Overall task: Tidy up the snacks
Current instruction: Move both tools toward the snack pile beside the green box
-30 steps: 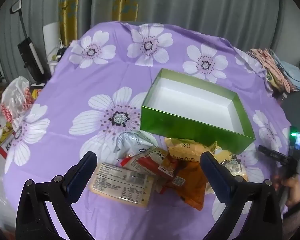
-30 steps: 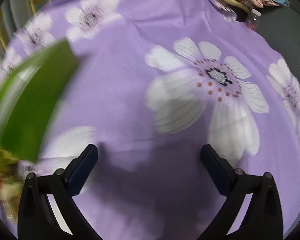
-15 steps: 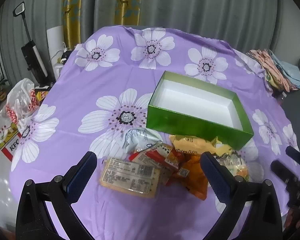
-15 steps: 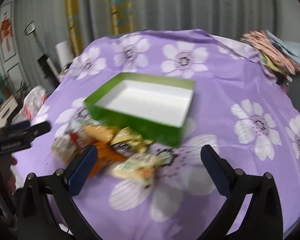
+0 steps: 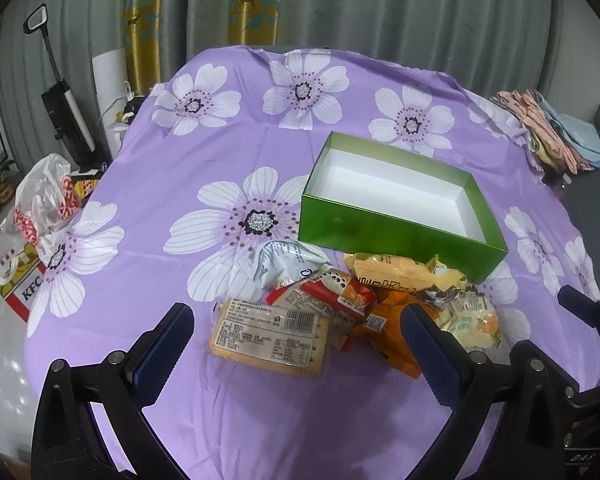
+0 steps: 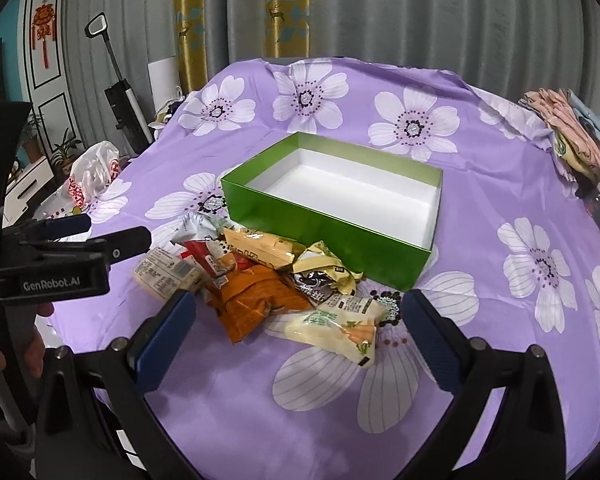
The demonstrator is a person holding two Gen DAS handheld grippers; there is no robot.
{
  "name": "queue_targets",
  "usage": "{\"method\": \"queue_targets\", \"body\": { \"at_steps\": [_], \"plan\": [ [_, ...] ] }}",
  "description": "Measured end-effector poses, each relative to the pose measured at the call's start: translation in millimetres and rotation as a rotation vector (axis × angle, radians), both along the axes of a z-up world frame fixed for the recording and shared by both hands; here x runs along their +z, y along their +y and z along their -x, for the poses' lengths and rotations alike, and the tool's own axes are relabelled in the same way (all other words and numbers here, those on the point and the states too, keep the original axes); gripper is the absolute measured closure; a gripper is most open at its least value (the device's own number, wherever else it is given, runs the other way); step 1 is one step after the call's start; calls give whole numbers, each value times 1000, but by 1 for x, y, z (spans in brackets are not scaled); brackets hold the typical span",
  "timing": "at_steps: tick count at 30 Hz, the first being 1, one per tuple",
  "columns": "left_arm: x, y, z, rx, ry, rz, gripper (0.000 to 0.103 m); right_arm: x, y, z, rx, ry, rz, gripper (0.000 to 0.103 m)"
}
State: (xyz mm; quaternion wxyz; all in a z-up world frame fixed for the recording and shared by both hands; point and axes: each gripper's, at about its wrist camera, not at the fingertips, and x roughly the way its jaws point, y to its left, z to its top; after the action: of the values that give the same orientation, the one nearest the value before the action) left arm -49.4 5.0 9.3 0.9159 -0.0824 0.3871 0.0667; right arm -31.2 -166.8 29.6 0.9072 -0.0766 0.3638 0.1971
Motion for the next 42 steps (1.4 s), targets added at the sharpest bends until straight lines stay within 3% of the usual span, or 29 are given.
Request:
{"method": "queue_targets", "body": {
  "at_steps": [30,33,42],
  "plan": [
    [-10,-8,-13,-37,30,17,1,-13,-16,-12,-37,50,-61,0],
    [-12,-8,-14,-57,35,55,1,-13,-18,-12,-35,48,-74,0],
    [-40,-11,-14,-179,98,266,1,-33,-31,-14,-26,112,-84,0]
  ]
}}
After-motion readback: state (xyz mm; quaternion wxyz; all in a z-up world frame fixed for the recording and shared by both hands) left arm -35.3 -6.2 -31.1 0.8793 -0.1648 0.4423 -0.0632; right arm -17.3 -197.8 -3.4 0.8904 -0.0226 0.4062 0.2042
